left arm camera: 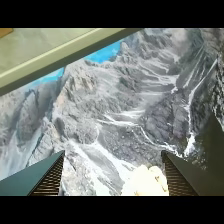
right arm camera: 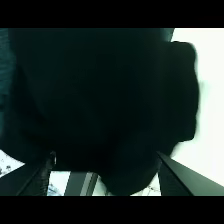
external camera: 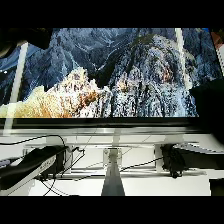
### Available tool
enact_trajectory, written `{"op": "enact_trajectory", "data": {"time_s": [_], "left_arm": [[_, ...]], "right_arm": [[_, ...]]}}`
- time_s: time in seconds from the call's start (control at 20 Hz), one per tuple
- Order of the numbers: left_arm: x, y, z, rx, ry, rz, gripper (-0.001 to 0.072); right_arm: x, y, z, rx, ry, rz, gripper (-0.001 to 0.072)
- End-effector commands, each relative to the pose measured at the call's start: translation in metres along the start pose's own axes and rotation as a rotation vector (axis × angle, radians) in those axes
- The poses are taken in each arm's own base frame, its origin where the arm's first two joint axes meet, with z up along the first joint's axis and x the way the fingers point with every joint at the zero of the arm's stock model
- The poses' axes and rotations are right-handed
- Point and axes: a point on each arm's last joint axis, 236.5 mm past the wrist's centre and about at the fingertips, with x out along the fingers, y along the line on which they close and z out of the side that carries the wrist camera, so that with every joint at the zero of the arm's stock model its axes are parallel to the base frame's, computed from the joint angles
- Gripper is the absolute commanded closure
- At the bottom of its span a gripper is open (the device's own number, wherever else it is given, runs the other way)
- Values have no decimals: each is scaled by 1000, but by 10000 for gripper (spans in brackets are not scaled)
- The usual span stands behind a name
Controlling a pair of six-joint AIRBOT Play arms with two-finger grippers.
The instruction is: Fold the clothes and pants, and hang the long-sleeved shirts on hangers.
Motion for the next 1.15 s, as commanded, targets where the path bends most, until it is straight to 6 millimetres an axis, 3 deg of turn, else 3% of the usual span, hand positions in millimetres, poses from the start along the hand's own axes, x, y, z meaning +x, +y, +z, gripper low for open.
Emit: {"op": "enact_trajectory", "data": {"time_s": [0.0,0.05,0.15,0.2,0.25,0.35,0.55,0.7,0.85,0.95,1.1], "left_arm": [[0,1,0,0,0,2,8],[0,1,0,0,0,2,8],[0,1,0,0,0,2,8],[0,1,0,0,-1,2,8],[0,1,0,0,0,2,8],[0,1,0,0,0,2,8],[0,1,0,0,0,2,8],[0,1,0,0,0,2,8],[0,1,0,0,0,2,8],[0,1,0,0,-1,2,8],[0,1,0,0,0,2,8]], "right_arm": [[1,-3,1,-3,-1,6,19],[1,1,1,-22,1,23,61],[3,19,0,-44,12,96,284],[5,33,-2,-66,22,132,449],[6,49,-5,-95,30,166,681],[6,86,-11,-183,22,204,699],[2,180,-37,-444,-38,240,699],[-17,276,-83,-756,-135,371,700],[-53,354,-145,-989,-248,517,700],[-78,384,-190,-1096,-291,594,700],[-109,400,-254,-1227,-289,682,700]]}}
